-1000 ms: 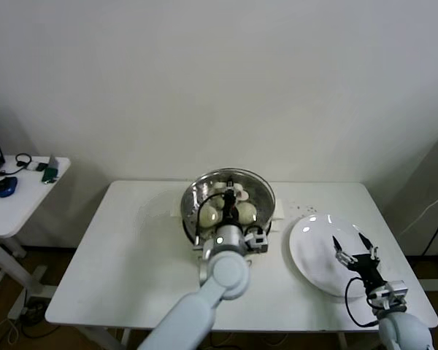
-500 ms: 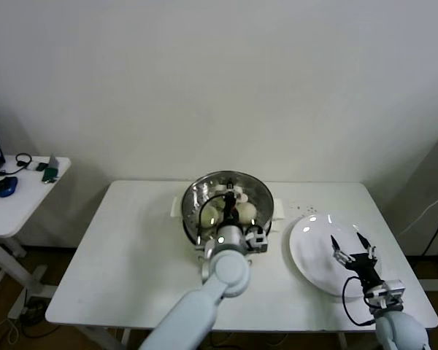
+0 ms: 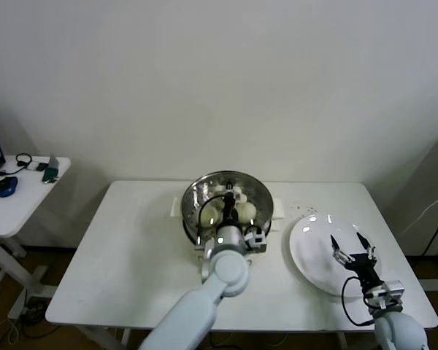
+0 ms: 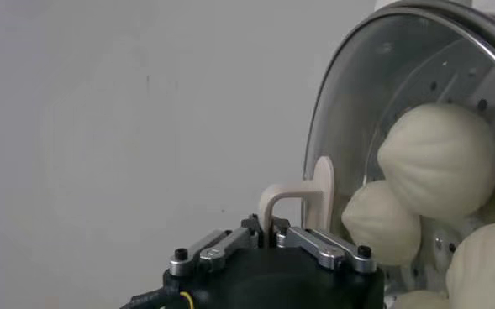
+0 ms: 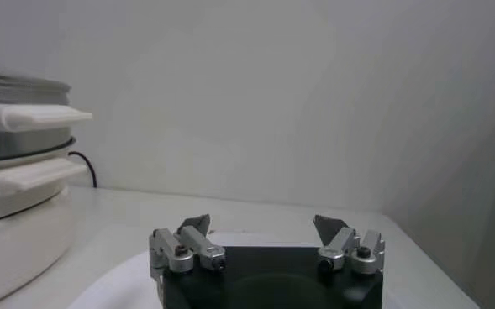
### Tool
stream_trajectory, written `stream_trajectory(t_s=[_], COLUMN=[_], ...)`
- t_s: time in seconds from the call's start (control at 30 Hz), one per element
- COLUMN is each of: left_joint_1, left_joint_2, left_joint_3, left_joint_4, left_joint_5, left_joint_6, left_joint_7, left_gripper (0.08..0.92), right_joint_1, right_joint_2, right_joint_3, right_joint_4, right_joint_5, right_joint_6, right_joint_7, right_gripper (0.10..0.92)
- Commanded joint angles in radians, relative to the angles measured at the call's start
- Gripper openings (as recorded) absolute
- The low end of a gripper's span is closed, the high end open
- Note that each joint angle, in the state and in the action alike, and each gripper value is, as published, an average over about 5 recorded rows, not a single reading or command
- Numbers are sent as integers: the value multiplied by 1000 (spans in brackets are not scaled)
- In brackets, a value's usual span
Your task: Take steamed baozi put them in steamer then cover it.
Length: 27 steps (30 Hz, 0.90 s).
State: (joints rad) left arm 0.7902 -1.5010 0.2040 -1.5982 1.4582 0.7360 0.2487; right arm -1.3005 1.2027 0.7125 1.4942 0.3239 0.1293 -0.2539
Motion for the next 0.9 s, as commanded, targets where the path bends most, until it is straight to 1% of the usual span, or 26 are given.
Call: stream_trajectory(t_s=[0.03, 0.33, 0.6, 0.7, 0.9], left_joint_1=[7, 7, 4, 7, 37], left_joint_2=[10, 23, 34, 53, 106], left_joint_3=[4, 13, 16, 23, 20], left_joint_4=[7, 9, -34, -76, -182], left_joint_5=[6, 9, -6, -21, -60], left_joint_6=[41, 38, 46, 49, 49], left_joint_7=[-12, -13, 30, 43, 53], left_gripper=[154, 154, 160, 213, 383], right_joint_1=[-2, -2, -3, -3, -2], right_joint_2=[9, 14, 14, 13, 13], right_joint_3=[7, 12, 21, 25, 34], right_joint_4=[-2, -1, -1, -2, -3], right_joint_5=[-3, -3, -3, -4, -5], right_joint_6=[3, 4, 2, 1, -8], right_joint_7=[-11, -14, -16, -18, -19], right_gripper=[823, 823, 823, 823, 823])
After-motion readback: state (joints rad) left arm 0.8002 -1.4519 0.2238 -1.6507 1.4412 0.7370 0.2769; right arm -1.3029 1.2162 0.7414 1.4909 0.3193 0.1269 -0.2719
